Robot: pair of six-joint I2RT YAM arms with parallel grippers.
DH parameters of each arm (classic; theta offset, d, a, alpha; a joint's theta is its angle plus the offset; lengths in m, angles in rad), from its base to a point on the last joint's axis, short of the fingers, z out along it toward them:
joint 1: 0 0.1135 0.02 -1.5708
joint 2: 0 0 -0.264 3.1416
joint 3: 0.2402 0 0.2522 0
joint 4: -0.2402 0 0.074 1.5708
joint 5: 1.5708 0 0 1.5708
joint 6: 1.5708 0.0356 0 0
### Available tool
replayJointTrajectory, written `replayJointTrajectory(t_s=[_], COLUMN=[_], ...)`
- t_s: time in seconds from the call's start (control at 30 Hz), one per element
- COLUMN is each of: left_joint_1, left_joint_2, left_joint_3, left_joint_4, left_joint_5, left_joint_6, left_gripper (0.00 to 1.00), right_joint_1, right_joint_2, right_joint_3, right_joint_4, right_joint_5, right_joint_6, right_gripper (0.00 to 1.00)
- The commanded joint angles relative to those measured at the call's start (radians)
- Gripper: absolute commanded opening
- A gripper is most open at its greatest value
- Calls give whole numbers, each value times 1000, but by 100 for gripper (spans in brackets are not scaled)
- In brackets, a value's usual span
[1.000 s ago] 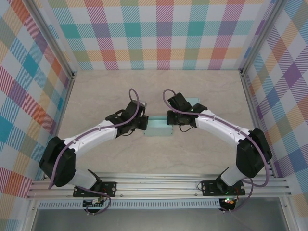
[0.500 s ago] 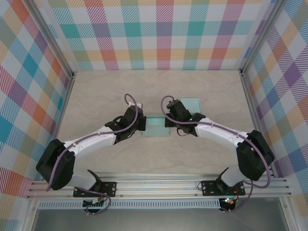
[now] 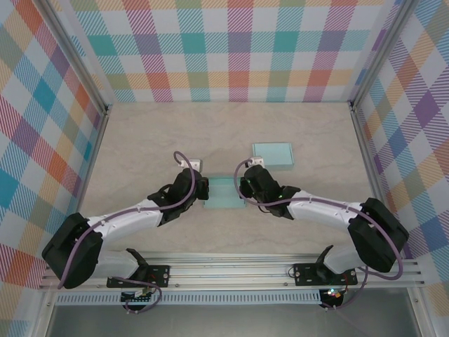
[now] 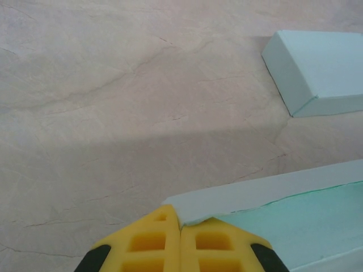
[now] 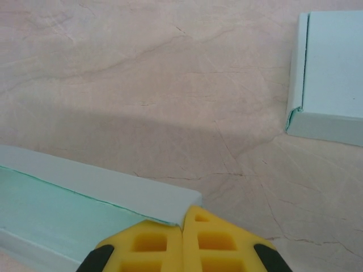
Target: Fold the paper box
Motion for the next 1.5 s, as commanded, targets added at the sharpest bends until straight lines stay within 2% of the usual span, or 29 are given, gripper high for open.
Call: replayJointTrajectory(t_s=[0.0, 0.2, 0.47, 0.7, 0.93, 1.2, 1.37, 1.4, 1.47], left_joint_1=[-30, -43, -42, -43, -43, -44, -43, -43, -38], left_joint_2=[-18, 28, 163, 211, 150, -26, -136, -148, -173], left_joint_3=[-23, -23, -10, -58, -112, -90, -43, -27, 9], left_joint_4=[163, 368, 634, 673, 591, 347, 123, 78, -13], left_joint_5=[53, 34, -37, -55, -84, -113, -197, -214, -232], left_joint_6=[7, 122, 303, 279, 206, 127, -24, -55, -125], left_gripper=[0, 0, 0, 1, 42, 70, 96, 100, 100], right_joint_1=[28, 29, 29, 29, 29, 30, 32, 32, 33], right_joint_2=[-3, 40, 181, 257, 300, 294, 278, 276, 272], right_joint_3=[-30, -34, -35, -82, -103, -94, -89, -90, -90], right_joint_4=[76, 250, 588, 731, 741, 706, 684, 683, 677], right_joint_5=[-59, -6, 62, 62, 73, 90, 94, 96, 96], right_joint_6=[-55, -178, -370, -408, -386, -374, -375, -376, -376], right_gripper=[0, 0, 0, 0, 0, 0, 0, 0, 0])
